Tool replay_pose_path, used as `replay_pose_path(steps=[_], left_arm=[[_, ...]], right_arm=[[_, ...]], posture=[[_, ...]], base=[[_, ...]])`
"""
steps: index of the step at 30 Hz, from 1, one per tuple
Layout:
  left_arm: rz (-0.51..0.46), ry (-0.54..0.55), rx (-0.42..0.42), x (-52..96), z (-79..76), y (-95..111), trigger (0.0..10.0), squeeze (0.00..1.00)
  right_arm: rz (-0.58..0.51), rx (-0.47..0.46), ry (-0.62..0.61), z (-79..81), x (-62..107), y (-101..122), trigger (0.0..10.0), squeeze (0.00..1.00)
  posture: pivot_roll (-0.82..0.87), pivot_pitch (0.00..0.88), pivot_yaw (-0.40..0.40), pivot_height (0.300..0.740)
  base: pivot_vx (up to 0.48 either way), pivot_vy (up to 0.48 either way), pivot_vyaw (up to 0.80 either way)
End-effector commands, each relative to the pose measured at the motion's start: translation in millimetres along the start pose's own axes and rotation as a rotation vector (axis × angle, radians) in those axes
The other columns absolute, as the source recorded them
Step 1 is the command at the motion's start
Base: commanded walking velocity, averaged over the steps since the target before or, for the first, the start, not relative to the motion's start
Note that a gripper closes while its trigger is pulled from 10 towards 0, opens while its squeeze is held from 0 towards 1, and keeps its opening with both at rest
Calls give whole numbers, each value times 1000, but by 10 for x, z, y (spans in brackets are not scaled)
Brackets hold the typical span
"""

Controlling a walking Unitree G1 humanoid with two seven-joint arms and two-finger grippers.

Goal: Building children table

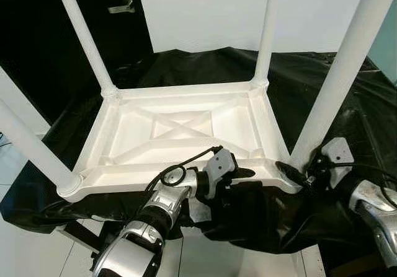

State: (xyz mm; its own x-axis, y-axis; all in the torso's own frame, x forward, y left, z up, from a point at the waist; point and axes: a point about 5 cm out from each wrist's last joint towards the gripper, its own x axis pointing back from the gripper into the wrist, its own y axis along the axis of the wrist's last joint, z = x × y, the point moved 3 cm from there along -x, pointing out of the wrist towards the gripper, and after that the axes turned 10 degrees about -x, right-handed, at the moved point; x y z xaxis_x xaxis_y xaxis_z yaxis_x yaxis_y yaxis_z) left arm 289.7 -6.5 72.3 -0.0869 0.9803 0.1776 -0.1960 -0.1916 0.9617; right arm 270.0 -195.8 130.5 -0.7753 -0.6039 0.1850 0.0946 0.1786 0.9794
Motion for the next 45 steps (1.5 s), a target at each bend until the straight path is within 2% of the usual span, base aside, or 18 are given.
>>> replay_pose_path(steps=[1, 3, 6, 7, 8, 9, 11, 12, 13, 16, 24, 31, 33, 34, 36, 37, 44, 45], left_arm=[[133, -133, 137, 41, -342, -380, 10000, 0], [135, -131, 138, 57, -340, -388, 10000, 0], [136, -130, 139, 64, -340, -392, 10000, 0], [138, -130, 140, 73, -340, -397, 10000, 0], [139, -130, 140, 76, -343, -401, 10000, 0], [139, -130, 140, 76, -343, -401, 10000, 0], [140, -131, 138, 70, -344, -398, 10000, 0], [139, -131, 137, 65, -343, -394, 10000, 0], [139, -131, 137, 65, -343, -394, 10000, 0], [136, -123, 135, 65, -330, -385, 10000, 0], [143, -122, 140, 95, -343, -412, 10000, 0], [139, -122, 134, 54, -326, -385, 10000, 0], [139, -122, 134, 54, -326, -385, 10000, 0], [138, -120, 135, 53, -324, -384, 10000, 0], [139, -119, 137, 62, -328, -391, 10000, 0], [141, -118, 139, 76, -335, -404, 10000, 0], [145, -119, 142, 95, -344, -421, 10000, 0], [146, -120, 142, 92, -342, -419, 10000, 0]], right_arm=[[21, -15, 146, 255, -69, -71, 0, 0], [54, -40, 140, 248, -46, -189, 0, 0], [60, -46, 142, 259, -42, -218, 0, 0], [11, -87, 79, 274, -120, -185, 0, 0], [-39, -119, -86, 214, -216, -183, 0, 0], [-39, -119, -86, 214, -216, -183, 0, 0], [-55, -180, -451, 70, -257, -330, 0, 0], [-44, -190, -549, 41, -227, -400, 0, 0], [-44, -190, -549, 41, -227, -400, 0, 0], [-37, -203, -673, 70, -176, -490, 0, 0], [-77, -224, -735, 154, -224, -448, 0, 0], [-118, -148, -592, 410, -471, -320, 196, 0], [-118, -148, -592, 410, -471, -320, 196, 0], [-114, -164, -559, 442, -494, -327, 10000, 0], [-121, -182, -521, 462, -502, -324, 10000, 0], [-133, -185, -495, 434, -485, -304, 10000, 1000], [-139, -171, -448, 363, -448, -268, 10000, 1000], [-122, -142, -427, 274, -412, -261, 10000, 1000]], posture=[[-133, 0, 42, 740], [-127, 0, 42, 740], [-127, 0, 43, 740], [-129, 0, 44, 740], [-129, 0, 45, 740], [-129, 0, 45, 740], [-119, 0, 40, 740], [-114, 0, 38, 740], [-114, 0, 38, 740], [-104, 0, 42, 740], [-106, 0, 41, 740], [-107, 0, 38, 740], [-107, 0, 38, 740], [-107, 0, 39, 740], [-107, 0, 38, 740], [-111, 0, 39, 740], [-116, 0, 41, 740], [-118, 0, 43, 740]], base=[[0, 0, 0], [0, 0, 0], [0, 0, 0], [0, 0, 0], [0, 0, 0], [0, 0, 0], [0, 0, 0], [0, 0, 0], [0, 0, 0], [0, 0, 0], [0, 0, 0], [0, 0, 0], [0, 0, 0], [0, 0, 0], [0, 0, 0], [0, 0, 0], [0, 0, 0], [0, 0, 0]])
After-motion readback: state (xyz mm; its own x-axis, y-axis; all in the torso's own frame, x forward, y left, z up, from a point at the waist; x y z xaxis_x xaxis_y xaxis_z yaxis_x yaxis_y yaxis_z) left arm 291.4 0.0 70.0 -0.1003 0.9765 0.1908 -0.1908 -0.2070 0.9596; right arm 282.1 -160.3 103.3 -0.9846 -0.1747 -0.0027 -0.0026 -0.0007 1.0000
